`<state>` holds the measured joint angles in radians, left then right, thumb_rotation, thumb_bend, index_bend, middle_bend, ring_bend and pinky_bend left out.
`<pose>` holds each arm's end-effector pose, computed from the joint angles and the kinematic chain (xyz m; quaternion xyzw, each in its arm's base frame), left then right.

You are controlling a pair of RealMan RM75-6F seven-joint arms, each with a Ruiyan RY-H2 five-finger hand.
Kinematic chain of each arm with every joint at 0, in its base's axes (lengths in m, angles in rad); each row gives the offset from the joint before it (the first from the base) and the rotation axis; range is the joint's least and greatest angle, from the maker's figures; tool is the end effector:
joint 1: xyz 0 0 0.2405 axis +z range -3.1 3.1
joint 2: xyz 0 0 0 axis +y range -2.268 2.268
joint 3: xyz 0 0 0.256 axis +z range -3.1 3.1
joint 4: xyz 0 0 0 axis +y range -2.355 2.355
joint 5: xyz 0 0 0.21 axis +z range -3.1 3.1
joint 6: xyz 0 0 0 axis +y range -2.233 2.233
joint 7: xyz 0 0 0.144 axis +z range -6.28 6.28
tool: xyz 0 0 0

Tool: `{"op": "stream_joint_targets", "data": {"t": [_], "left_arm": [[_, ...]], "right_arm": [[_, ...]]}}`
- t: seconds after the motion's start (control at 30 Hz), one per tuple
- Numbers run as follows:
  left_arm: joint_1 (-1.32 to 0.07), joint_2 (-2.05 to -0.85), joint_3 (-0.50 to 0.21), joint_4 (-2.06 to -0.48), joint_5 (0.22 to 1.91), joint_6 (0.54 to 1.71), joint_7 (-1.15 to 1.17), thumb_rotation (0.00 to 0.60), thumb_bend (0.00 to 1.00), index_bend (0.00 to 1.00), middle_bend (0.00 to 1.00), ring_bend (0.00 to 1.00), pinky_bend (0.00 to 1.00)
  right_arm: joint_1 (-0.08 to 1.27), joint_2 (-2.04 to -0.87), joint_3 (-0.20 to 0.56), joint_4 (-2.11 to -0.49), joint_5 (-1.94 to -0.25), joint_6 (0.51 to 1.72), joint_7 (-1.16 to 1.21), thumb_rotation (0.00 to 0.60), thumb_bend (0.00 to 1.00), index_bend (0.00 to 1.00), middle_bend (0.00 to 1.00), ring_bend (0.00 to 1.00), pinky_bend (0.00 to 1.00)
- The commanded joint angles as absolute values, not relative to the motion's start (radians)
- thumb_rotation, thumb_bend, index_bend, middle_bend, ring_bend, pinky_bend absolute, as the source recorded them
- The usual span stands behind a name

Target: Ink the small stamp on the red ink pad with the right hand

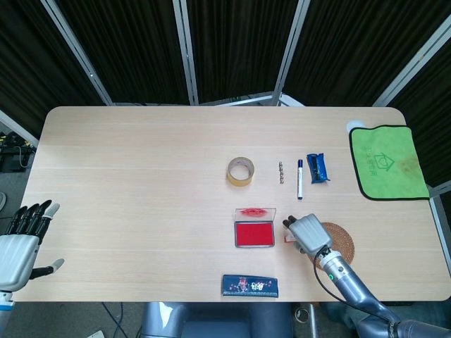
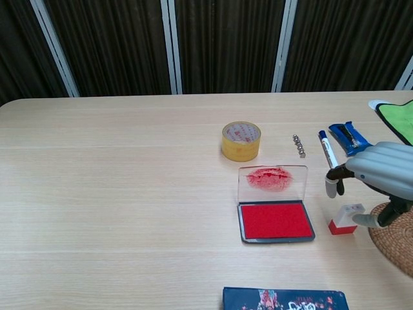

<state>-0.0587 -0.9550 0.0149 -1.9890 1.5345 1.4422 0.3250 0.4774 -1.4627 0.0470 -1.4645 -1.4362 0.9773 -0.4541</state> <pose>-0.2515 0.1546 0.1636 -0.6493 -0.3792 -0.3262 0.5729 -0.2338 -0.2692 -0.0065 0.8146 -0.2798 0.2656 0.4331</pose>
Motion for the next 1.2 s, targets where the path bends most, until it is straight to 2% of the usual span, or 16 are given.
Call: {"op": "stream_joint_targets", "data": {"t": [0.03,0.43,0.77,0.97,1.2], "left_arm": [[-0.06,-0.955,0.014,-1.99,1.532,1.441,0.326,0.6,0.0,0.0,0.0,0.0,0.0],[-0.064,-0.955,0.014,-1.993,1.52,1.435,0.332,0.6,0.0,0.0,0.0,0.0,0.0],[-0.068,-0.955,0.012,-1.995,1.507,1.43,0.332,0.6,0.0,0.0,0.0,0.0,0.0],[-0.07,-0.954,0.011,-1.994,1.502,1.429,0.332,0.6,0.0,0.0,0.0,0.0,0.0],[-0.072,-0.952,0.012,-1.996,1.502,1.428,0.33,0.6,0.0,0.0,0.0,0.0,0.0]], "right_arm": [[0.481,-1.462,0.044,-1.462,-1.436,0.974,-0.454,0.6,0.23,0.38,0.39,0.81,1.0],[0.493,-1.466,0.036,-1.453,-1.415,0.956,-0.434,0.6,0.26,0.41,0.43,0.81,1.0],[0.501,-1.48,0.036,-1.441,-1.407,0.958,-0.416,0.6,0.36,0.54,0.55,0.81,1.0],[0.504,-1.471,0.035,-1.448,-1.423,0.977,-0.407,0.6,0.39,0.56,0.56,0.81,1.0],[0.513,-1.425,0.041,-1.527,-1.481,1.022,-0.366,0.6,0.4,0.57,0.57,0.81,1.0]]}}
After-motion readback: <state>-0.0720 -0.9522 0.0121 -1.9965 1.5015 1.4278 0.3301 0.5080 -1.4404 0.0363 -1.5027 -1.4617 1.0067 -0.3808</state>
